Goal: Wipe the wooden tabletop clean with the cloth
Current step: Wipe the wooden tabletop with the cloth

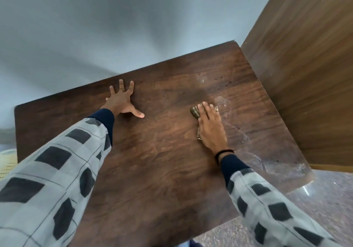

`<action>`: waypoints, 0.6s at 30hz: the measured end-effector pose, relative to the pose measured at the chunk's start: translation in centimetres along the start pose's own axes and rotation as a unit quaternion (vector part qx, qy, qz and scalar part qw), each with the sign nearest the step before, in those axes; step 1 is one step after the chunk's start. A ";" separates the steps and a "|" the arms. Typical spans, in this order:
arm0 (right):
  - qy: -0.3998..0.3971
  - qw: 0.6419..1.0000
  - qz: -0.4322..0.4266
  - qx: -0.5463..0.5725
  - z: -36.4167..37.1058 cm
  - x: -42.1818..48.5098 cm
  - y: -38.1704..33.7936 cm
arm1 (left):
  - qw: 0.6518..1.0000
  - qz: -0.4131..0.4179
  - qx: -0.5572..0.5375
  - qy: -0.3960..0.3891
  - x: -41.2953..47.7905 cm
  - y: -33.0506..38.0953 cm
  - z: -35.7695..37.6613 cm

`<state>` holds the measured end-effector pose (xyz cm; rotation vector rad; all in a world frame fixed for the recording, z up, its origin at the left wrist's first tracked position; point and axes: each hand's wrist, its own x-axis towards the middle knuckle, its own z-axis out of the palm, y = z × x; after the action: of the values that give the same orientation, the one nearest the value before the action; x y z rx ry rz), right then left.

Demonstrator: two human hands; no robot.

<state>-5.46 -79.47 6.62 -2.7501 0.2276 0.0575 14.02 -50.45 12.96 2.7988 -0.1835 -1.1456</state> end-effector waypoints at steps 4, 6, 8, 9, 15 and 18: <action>-0.033 0.996 -0.086 0.005 0.8 -5.2 -0.9 | 1.000 -0.002 0.001 0.007 0.0 -0.3 0.0; -0.056 0.993 -0.103 0.016 -0.2 -7.5 1.4 | 1.000 -0.002 0.004 0.007 0.0 -0.4 0.1; -0.047 0.998 -0.040 0.020 -0.8 -6.7 3.2 | 1.000 -0.003 0.004 0.002 0.1 -0.3 0.1; -0.030 0.999 -0.008 0.007 -0.7 -5.7 3.3 | 1.000 -0.004 0.004 0.000 0.1 -0.2 0.1; -0.042 0.997 -0.059 0.017 -0.1 -10.0 0.9 | 1.000 -0.011 0.008 0.027 -0.8 0.1 0.1; -0.060 0.997 -0.040 0.025 -0.7 -12.6 3.3 | 0.996 0.037 0.042 0.070 -2.4 2.5 0.9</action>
<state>-18.40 -80.81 6.91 -2.6914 0.0845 0.1934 11.52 -52.57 14.39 2.9044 -0.3269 -0.9431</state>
